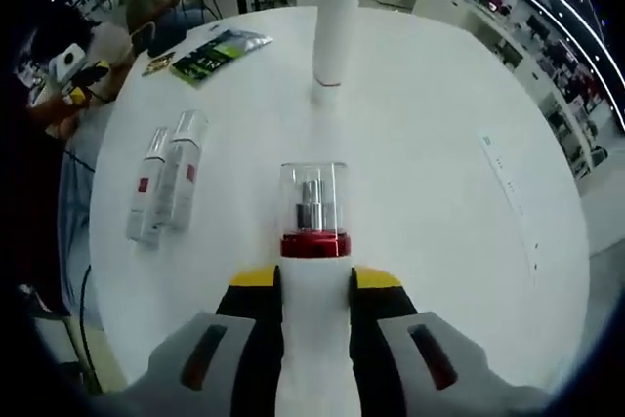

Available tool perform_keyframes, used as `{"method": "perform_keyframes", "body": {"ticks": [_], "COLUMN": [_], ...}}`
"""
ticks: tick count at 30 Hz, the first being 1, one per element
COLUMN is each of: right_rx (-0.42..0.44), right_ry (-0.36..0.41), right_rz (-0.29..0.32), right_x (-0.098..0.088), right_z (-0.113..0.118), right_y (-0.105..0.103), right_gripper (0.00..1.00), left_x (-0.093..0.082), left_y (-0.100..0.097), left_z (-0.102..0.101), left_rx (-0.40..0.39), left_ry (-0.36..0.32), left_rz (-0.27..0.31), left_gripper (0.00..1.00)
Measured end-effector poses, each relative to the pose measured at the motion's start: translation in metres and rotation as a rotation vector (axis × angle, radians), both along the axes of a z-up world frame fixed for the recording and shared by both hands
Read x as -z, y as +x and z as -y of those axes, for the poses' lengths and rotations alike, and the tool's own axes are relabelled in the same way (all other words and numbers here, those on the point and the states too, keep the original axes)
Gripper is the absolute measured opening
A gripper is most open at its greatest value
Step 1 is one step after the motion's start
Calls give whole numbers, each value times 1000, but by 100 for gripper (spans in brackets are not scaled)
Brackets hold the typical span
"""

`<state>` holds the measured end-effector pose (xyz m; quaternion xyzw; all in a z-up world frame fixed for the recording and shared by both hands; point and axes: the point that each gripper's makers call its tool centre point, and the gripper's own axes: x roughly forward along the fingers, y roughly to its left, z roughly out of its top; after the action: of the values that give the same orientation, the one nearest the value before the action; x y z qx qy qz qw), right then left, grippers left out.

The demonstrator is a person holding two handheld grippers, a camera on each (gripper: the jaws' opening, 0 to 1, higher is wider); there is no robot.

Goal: Arrange the skincare products in the storage area until every visible bottle or jar stands upright without overlapping.

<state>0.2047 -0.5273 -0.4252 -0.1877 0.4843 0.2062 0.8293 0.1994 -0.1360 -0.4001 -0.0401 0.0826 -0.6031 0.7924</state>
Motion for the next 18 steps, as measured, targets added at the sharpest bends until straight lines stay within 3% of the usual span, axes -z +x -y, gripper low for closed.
{"method": "perform_keyframes", "body": {"ticks": [12,18], "right_rx": [26,69], "right_ry": [87,188], "right_rz": [164,306], "right_x": [-33,-53], "right_z": [-10,-17], "right_y": [24,47], "right_gripper": [22,22], "left_x": [1,1], "left_y": [-1,2], "left_z": [-2,-6], "left_rx": [-7,-17], "left_ry": [-1,-2], "left_rz": [-2,-4], "left_gripper": [35,35]}}
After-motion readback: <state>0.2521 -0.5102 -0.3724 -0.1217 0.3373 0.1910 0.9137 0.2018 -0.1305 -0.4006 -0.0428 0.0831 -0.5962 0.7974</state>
